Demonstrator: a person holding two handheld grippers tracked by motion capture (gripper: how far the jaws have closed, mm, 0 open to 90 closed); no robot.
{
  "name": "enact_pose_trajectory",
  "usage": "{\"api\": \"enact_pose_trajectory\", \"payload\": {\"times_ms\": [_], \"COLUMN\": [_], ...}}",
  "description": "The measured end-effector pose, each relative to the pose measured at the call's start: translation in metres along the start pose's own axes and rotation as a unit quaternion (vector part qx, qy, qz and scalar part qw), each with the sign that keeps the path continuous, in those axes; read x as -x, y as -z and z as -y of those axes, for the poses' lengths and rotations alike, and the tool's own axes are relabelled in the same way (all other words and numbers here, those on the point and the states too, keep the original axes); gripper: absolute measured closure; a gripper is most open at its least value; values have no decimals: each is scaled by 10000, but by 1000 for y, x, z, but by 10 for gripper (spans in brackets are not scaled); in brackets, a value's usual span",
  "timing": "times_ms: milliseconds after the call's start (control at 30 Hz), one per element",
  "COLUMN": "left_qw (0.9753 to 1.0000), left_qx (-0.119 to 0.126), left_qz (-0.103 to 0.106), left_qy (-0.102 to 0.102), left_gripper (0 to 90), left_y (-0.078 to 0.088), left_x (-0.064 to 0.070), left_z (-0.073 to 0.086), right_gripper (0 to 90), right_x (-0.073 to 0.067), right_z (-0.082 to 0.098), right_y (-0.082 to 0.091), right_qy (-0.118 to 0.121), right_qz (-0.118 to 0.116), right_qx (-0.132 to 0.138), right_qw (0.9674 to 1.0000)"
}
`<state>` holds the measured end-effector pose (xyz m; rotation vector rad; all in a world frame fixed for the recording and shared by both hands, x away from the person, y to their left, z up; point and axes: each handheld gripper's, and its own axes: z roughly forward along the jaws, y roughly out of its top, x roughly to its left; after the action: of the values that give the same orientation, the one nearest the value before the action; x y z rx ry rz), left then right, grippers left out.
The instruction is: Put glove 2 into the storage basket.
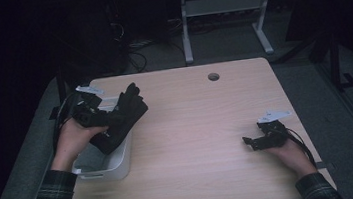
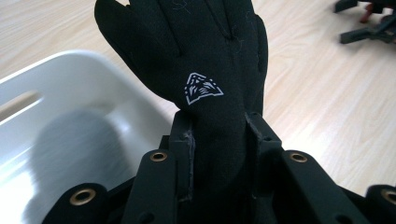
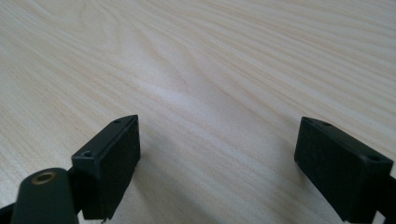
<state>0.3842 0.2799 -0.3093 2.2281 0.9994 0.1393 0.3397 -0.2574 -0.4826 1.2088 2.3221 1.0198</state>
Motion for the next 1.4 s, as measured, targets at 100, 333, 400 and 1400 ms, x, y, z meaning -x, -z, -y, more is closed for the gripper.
{"api": "enact_pose_trajectory", "payload": {"times_ms": [100,333,400,1400], "left_qw": [9998,9975,9967,9933], "left_qx": [28,-62,-104,78], "left_qz": [-129,-349,-359,-913], "left_qy": [175,612,718,699], "left_gripper": [679,678,678,177], "left_y": [8,12,8,2], "left_x": [-13,-41,-46,-56], "left_z": [8,31,38,58], "right_gripper": [142,142,143,142], "right_x": [0,0,0,0], "right_z": [0,0,0,0], "right_y": [0,0,0,0], "right_qy": [-7,-10,-11,-17], "right_qz": [8,14,14,17], "right_qx": [3,4,3,-1], "right_qw": [10000,10000,10000,10000]}}
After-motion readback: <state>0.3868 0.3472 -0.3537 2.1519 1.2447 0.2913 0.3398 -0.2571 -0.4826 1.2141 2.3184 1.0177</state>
